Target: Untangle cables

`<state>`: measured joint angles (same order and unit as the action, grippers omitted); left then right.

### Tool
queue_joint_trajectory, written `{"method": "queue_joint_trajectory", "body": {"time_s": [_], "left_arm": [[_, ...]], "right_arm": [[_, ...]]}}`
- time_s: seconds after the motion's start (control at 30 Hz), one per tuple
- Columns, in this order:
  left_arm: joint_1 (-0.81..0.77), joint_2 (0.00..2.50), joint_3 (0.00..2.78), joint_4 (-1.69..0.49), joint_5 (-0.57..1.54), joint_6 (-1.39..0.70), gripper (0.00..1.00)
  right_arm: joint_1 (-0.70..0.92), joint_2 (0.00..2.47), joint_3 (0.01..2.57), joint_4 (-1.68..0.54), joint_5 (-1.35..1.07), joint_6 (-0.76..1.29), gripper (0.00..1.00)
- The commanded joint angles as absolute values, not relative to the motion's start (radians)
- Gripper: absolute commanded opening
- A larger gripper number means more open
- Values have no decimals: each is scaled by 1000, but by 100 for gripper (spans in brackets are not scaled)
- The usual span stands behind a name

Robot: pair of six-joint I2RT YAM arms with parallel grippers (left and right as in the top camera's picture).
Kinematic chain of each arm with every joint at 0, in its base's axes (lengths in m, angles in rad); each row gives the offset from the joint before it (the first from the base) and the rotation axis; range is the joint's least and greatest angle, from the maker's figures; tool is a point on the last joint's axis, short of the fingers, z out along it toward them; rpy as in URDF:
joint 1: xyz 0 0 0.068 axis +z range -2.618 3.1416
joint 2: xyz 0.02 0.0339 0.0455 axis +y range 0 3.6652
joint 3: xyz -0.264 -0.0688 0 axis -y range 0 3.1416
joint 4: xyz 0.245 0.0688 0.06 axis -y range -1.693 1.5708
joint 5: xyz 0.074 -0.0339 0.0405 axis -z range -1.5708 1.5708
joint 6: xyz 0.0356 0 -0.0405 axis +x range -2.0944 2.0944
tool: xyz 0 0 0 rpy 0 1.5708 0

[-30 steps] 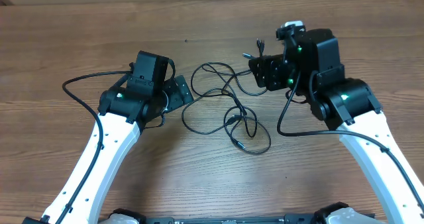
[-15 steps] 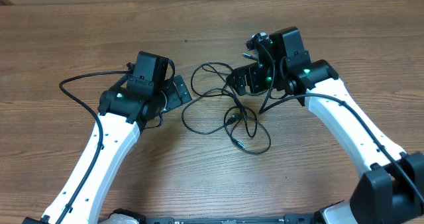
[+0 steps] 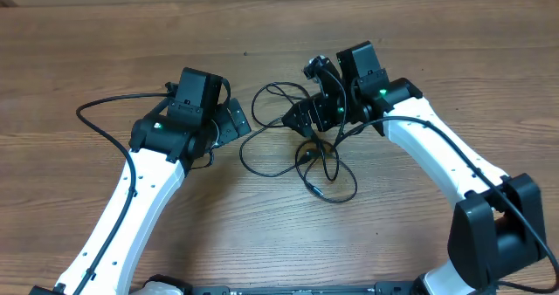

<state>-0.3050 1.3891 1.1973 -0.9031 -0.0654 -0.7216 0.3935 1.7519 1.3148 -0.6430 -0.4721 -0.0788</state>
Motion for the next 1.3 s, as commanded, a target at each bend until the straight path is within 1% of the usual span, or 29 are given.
{"method": "queue_joint_trajectory", "body": {"time_s": [0.0,0.03,0.07,0.1,0.13,0.17,0.2,0.27,0.4,0.57,0.77,0.97,1.27], "left_arm": [[-302,1374,1210,-905,-89,-698,100],[-302,1374,1210,-905,-89,-698,100],[-302,1374,1210,-905,-89,-698,100],[-302,1374,1210,-905,-89,-698,99],[-302,1374,1210,-905,-88,-698,100],[-302,1374,1210,-905,-89,-698,100],[-302,1374,1210,-905,-89,-698,100],[-302,1374,1210,-905,-89,-698,100],[-302,1374,1210,-905,-89,-698,100],[-302,1374,1210,-905,-89,-698,100],[-302,1374,1210,-905,-88,-698,100],[-302,1374,1210,-905,-89,-698,100],[-302,1374,1210,-905,-88,-698,100]], "right_arm": [[408,1792,1335,-640,-485,-88,96],[412,1797,1335,-641,-484,-88,92],[417,1803,1335,-641,-484,-88,83],[424,1806,1335,-641,-484,-88,65],[427,1808,1335,-641,-484,-88,42],[433,1808,1335,-638,-484,-87,8],[435,1808,1336,-636,-484,-82,4],[435,1804,1350,-644,-484,-76,4],[406,1751,1463,-726,-471,-50,4],[382,1653,1696,-865,-428,-51,4],[383,1536,1973,-950,-277,-50,4],[383,1441,2125,-899,-130,-49,4],[383,1320,2176,-637,111,-55,4]]}}
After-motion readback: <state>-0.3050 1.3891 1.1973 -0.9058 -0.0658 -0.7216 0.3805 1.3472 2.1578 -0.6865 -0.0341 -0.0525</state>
